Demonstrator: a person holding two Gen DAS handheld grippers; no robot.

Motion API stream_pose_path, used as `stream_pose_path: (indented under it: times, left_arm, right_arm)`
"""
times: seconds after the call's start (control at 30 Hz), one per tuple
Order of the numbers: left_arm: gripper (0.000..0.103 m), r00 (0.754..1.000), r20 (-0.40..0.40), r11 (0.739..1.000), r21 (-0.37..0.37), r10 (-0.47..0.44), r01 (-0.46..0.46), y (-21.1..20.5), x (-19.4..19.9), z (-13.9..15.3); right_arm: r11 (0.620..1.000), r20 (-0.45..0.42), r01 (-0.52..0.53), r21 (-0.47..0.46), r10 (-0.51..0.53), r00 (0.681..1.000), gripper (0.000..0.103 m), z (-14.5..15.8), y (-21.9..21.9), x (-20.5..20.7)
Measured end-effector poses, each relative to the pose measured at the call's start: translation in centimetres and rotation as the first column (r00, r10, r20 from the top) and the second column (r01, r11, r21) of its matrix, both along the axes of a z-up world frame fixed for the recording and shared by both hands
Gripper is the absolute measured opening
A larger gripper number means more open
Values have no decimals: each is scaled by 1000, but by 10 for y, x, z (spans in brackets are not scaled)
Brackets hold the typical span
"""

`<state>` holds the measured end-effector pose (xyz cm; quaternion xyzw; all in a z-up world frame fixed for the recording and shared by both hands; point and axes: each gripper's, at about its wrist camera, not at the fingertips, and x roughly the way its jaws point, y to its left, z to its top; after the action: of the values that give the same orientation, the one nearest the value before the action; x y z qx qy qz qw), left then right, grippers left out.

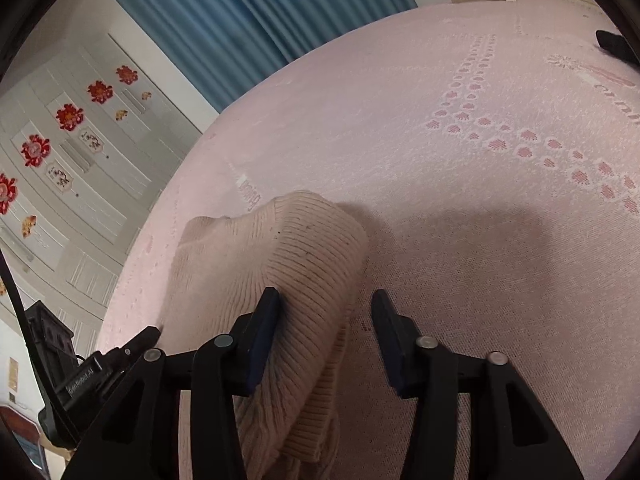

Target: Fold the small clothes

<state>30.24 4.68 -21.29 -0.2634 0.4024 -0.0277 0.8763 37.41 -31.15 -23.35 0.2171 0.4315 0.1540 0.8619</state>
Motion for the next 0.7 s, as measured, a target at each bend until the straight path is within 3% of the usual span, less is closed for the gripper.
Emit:
stream_pose_path:
  times: [0.07, 0.1, 0.17, 0.3, 0.43, 0.57, 0.7]
  left_arm:
    - [56, 1000, -14, 1000, -6, 6, -6, 1, 5, -1]
    - [56, 1000, -25, 1000, -23, 8, -9, 3, 7, -1]
    - [56, 999, -29, 999, -41, 15, -16, 4, 8, -1]
    - [57, 1000, -12, 1000, 19, -8, 8, 0, 3, 3]
    - [58, 1000, 3, 997, 74, -20, 20, -5, 4, 7]
    - [58, 1000, 6, 994, 105, -18, 17, -7, 2, 11]
    - [59, 1000, -2, 997, 83, -8, 8, -7, 2, 9]
  right_arm:
    - [1000, -1, -18, 14, 18, 1000, 28, 0, 3, 1]
    - [1000, 15, -23, 10, 23, 1000, 17, 3, 5, 0]
    - [1000, 61, -30, 5, 30, 998, 11, 11, 7, -5]
    - [995, 124, -31, 98, 18, 992, 10, 21, -3, -13]
    - [997, 17, 12, -79, -10, 1000, 9, 4, 13, -4]
    - [991, 52, 12, -131, -5, 999, 10, 13, 20, -10]
    - [990, 56, 18, -143, -10, 998, 13, 13, 21, -14]
